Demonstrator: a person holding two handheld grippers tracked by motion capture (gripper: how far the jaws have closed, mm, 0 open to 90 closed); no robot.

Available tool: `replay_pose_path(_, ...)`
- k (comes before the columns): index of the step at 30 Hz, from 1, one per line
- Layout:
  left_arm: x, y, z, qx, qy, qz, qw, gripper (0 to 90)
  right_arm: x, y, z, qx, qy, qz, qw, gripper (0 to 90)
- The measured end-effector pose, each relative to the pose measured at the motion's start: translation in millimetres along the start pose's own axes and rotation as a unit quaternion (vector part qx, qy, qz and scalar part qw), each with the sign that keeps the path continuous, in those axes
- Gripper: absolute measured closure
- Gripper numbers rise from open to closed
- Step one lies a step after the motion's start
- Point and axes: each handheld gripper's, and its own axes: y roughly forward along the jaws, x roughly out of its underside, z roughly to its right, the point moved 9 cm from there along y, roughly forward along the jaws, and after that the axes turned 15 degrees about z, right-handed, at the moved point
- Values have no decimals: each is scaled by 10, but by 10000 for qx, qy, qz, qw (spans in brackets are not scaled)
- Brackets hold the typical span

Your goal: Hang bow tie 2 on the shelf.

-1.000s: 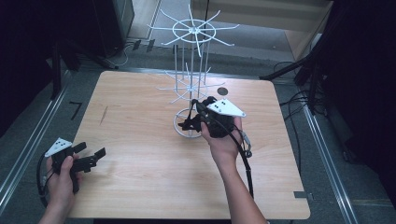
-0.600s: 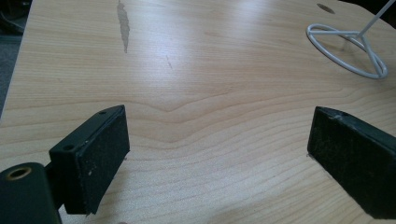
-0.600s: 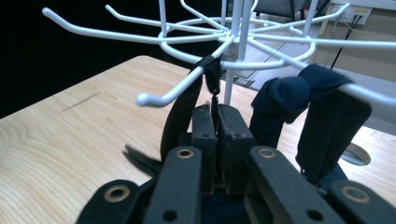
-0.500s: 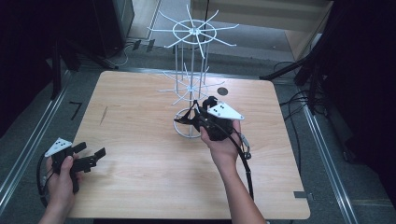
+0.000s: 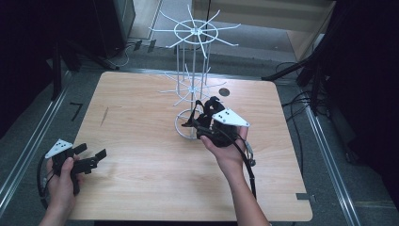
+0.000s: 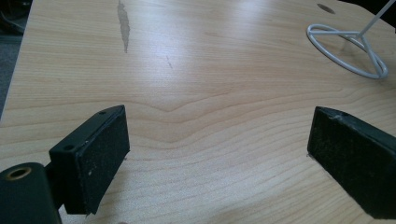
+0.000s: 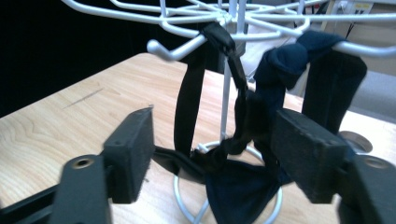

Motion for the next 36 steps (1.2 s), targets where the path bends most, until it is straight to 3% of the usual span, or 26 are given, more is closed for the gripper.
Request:
replay_pose_path(4, 0, 0, 1, 1, 5, 4, 10000, 60, 18, -65, -6, -105, 139, 6, 9998, 224)
replay_pose_path(8, 1, -1, 0, -2, 7, -9, 10000, 60, 57, -122, -8, -153, 119, -25, 9998, 151)
replay_pose_path(20, 2, -2, 1, -11, 19, -14, 10000, 60, 119, -335, 164, -36, 377, -59, 9993, 21)
replay_pose_path(36, 1, -1, 2, -22, 17, -1, 10000, 60, 283, -558, 338, 32, 515, -68, 9986, 0)
